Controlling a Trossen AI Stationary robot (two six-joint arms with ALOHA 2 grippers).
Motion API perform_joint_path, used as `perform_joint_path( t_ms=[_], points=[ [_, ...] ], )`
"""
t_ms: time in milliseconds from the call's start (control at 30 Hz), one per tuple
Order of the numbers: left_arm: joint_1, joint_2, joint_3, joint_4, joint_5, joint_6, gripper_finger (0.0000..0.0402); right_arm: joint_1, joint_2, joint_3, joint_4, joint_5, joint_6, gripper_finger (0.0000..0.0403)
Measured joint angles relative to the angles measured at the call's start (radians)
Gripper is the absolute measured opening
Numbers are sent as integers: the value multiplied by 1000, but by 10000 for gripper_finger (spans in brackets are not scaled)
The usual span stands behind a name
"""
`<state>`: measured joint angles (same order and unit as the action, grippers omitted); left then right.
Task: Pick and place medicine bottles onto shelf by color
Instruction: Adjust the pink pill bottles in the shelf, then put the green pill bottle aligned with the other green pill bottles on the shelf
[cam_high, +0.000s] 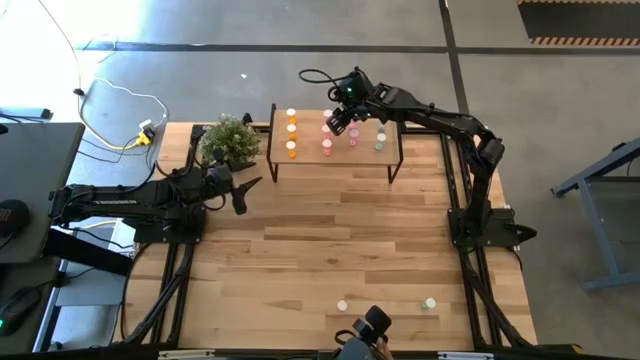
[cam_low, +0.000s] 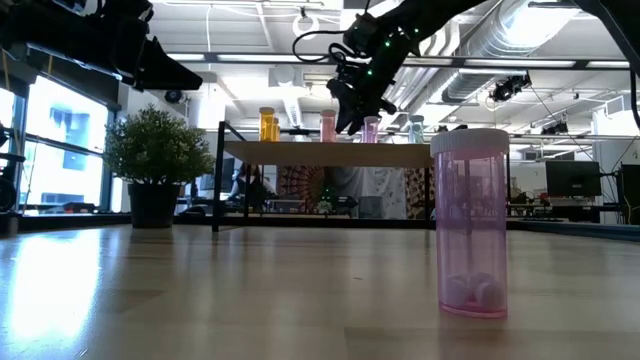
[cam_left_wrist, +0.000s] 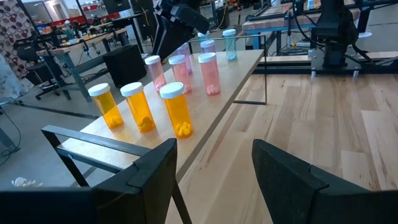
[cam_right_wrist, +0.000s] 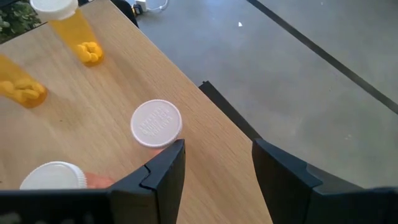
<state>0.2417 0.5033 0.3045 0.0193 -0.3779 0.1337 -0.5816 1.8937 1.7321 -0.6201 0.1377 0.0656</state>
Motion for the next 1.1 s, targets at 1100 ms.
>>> perform_joint_path(
  t_ms=[1100],
  points=[
    [0, 0, 0, 0, 60, -29, 200, 60, -193, 0, -82, -5, -17, 178]
  ],
)
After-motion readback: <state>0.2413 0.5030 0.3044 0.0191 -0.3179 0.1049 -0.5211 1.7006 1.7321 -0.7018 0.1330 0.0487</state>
